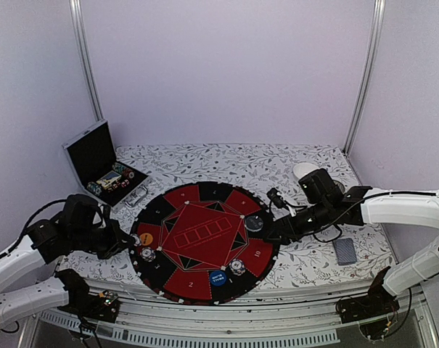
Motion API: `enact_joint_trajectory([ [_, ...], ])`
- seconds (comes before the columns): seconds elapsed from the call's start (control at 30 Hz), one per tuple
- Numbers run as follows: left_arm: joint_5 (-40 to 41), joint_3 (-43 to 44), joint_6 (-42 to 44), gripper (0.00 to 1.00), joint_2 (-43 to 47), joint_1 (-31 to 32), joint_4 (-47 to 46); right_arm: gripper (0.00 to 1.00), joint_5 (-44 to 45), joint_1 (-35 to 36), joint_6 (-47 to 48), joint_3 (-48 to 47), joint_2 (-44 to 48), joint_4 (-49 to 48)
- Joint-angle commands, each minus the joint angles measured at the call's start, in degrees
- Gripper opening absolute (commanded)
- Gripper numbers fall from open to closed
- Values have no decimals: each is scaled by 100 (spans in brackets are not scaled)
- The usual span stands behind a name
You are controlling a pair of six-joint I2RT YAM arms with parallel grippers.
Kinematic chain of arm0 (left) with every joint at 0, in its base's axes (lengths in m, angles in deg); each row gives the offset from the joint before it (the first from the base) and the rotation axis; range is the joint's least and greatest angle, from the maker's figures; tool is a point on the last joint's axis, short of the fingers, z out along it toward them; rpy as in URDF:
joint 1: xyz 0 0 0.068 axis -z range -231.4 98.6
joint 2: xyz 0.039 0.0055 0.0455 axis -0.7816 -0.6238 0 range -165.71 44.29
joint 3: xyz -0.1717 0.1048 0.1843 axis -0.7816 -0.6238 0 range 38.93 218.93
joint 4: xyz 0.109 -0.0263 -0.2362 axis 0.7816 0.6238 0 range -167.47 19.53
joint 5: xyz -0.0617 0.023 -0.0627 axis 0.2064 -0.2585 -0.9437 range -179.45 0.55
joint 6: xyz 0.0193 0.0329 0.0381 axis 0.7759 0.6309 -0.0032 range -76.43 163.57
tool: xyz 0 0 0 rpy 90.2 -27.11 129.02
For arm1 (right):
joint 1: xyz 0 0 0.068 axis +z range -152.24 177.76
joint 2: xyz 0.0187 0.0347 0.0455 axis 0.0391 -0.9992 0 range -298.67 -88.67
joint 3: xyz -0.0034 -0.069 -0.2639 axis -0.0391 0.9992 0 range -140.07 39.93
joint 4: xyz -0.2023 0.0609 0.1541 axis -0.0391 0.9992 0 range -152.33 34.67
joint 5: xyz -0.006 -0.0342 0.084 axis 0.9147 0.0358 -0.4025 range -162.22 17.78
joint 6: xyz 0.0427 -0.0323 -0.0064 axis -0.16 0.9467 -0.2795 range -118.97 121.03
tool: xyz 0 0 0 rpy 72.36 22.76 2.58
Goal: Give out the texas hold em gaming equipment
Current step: Place the poker chip in the big blind area.
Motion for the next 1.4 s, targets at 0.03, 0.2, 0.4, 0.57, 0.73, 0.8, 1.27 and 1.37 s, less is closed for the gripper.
enact_joint_trajectory([
  [0.03, -1142, -246, 335, 0, -491, -847, -830, 53, 104, -43, 197, -130, 16, 121],
  [0.2, -1477, -237, 505, 0, -750, -1064, -1093, 53, 119, -40, 201, -101, 1, 116],
  [0.4, -1856, -782, 308, 0, -730, -1076, -1507, 53, 85, -55, 191, -155, -95, 124],
  [0.57, -1798, -732, 521, 0, -711, -1082, -1086, 54, 107, -50, 189, -158, -93, 125],
  [0.73, -1862, -710, 630, 0, -966, -1144, -1382, 54, 78, -50, 179, -175, -126, 124],
  [0.8, -1895, -711, 772, 0, -1137, -1217, -1399, 54, 94, -52, 172, -163, -105, 129],
  [1.27, -1974, -756, 930, 0, -1367, -1380, -1788, 54, 113, -55, 176, -176, -89, 186],
  [1.37, -2026, -755, 947, 0, -1435, -1405, -1923, 55, 102, -50, 184, -185, -90, 195],
])
